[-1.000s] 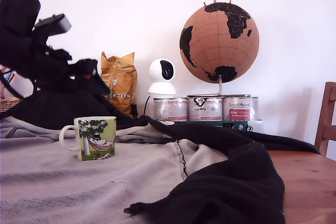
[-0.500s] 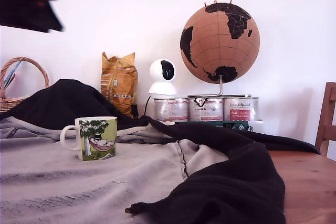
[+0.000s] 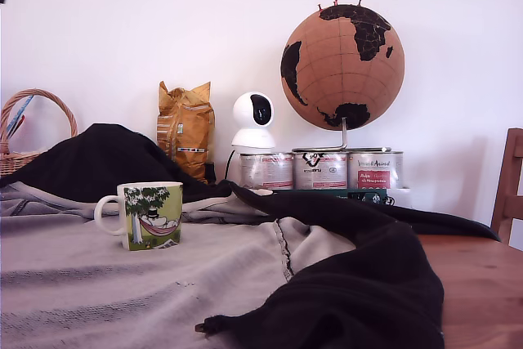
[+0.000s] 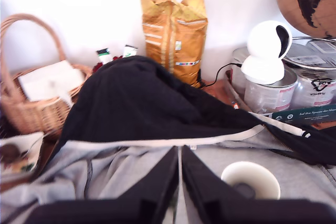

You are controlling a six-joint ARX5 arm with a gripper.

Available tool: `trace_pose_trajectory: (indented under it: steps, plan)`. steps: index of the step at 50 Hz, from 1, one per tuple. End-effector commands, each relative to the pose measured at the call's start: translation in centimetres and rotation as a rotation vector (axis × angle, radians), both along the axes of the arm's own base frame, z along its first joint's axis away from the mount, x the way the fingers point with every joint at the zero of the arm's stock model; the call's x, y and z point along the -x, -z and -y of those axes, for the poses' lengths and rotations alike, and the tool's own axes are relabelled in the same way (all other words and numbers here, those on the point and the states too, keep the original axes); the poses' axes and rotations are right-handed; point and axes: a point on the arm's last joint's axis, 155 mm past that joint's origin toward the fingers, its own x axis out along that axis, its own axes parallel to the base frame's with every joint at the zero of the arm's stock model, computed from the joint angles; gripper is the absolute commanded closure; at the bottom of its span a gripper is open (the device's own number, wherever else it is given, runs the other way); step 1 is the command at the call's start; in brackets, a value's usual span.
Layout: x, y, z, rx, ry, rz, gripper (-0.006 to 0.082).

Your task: Pick the grey coffee capsule and place it inside the green coffee cup

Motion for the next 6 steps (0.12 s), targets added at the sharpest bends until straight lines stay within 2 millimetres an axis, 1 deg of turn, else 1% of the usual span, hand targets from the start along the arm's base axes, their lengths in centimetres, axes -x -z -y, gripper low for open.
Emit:
trace_pose_trajectory:
  steps: [1, 6]
  plan:
    - [0.5, 1.3, -0.6, 0.002, -0.028, -0.018, 0.0781]
    - [1.6, 0.8, -1.1, 0.003, -0.055, 0.008, 0.0781]
